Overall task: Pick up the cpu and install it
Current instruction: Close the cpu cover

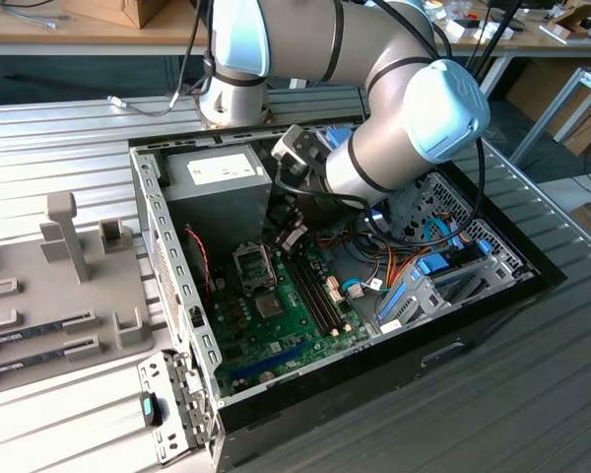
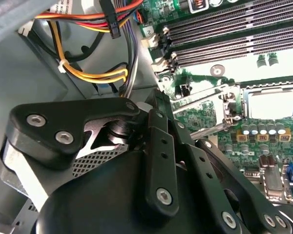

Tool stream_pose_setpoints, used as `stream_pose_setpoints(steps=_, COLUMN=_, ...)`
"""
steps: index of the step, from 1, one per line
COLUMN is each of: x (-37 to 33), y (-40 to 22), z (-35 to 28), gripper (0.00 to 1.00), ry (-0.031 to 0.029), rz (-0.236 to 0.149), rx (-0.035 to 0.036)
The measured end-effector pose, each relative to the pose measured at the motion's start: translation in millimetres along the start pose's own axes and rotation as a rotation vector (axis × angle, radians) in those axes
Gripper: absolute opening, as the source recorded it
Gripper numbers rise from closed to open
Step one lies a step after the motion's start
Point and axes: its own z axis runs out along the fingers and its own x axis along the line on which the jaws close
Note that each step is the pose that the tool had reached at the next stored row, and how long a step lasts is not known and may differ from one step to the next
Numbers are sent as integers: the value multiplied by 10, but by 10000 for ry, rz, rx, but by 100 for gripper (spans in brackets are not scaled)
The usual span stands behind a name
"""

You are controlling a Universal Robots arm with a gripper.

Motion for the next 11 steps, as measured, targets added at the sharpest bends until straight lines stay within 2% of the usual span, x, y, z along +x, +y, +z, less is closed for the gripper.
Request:
stream_pose_setpoints(steps=3, x=-14, y=5, z=34, gripper=11, ry=-11, rz=-4, rx=-14)
stream_pose_setpoints(steps=7, x=-25, y=-12, z=116, gripper=11, ry=-17, rz=-7, rx=-22)
stream_pose_setpoints(steps=11, x=4, y=-4, z=155, gripper=11, ry=-24, rz=-9, rx=-30)
